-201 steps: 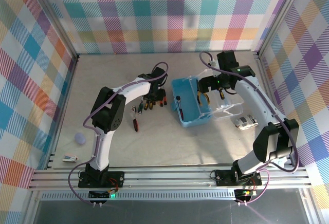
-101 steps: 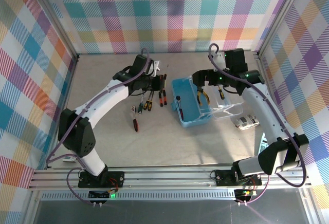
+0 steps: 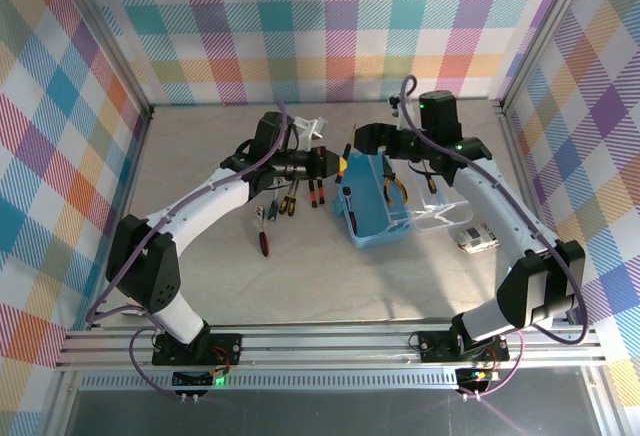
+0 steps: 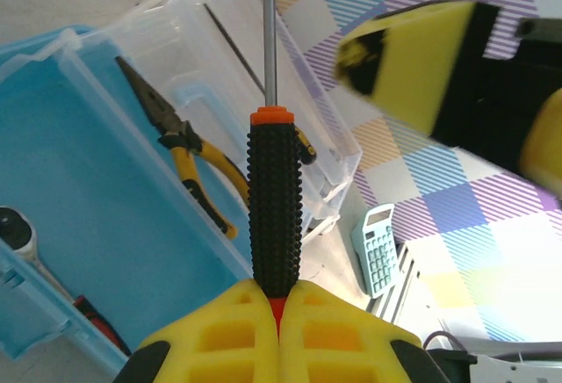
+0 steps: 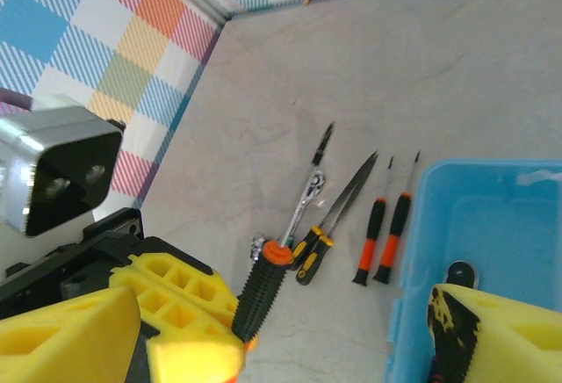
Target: Pack the tool kit
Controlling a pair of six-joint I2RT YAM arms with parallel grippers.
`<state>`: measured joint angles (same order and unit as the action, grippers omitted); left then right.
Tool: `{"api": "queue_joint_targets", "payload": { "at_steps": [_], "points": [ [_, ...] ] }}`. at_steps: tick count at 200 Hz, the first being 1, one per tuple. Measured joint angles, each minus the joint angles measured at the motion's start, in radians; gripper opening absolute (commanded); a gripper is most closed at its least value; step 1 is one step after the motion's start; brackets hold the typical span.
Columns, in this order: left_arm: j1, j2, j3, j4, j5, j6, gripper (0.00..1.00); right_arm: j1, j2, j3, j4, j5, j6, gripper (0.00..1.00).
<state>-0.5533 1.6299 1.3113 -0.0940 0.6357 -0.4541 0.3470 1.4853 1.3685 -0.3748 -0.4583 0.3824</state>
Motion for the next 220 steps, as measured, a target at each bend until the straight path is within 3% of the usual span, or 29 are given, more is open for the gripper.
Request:
{"api": "queue_joint_targets", "payload": {
  "at_steps": [57,72,108,144,161,182,211,220],
  "points": [
    [-0.009,-0.007,0.000,0.025,0.003,-0.012,0.00,0.041,0.040,0.000,0.041,0.001,0.042,0.60],
    [-0.009,-0.013,0.000,0.027,0.003,-0.015,0.00,0.047,0.045,0.000,0.050,0.001,0.049,0.48],
    [-0.009,-0.031,-0.006,0.042,0.003,-0.025,0.00,0.060,0.063,-0.002,0.076,-0.003,0.076,0.41],
    [-0.009,-0.036,-0.019,0.045,0.003,-0.028,0.00,0.066,0.068,-0.005,0.109,-0.023,0.096,0.12],
    [-0.011,-0.036,-0.025,0.043,-0.003,-0.022,0.34,0.069,0.068,-0.005,0.113,-0.027,0.109,0.00],
    [-0.009,-0.036,-0.020,0.017,-0.027,-0.018,0.68,0.053,0.068,0.010,0.064,-0.014,0.082,0.00],
    [0.017,-0.032,0.029,-0.134,-0.108,0.005,0.99,-0.078,0.071,0.090,-0.107,0.003,-0.021,0.00],
    [0.037,-0.024,0.057,-0.209,-0.161,0.031,1.00,-0.139,0.076,0.137,-0.177,0.027,-0.080,0.00]
  ]
}}
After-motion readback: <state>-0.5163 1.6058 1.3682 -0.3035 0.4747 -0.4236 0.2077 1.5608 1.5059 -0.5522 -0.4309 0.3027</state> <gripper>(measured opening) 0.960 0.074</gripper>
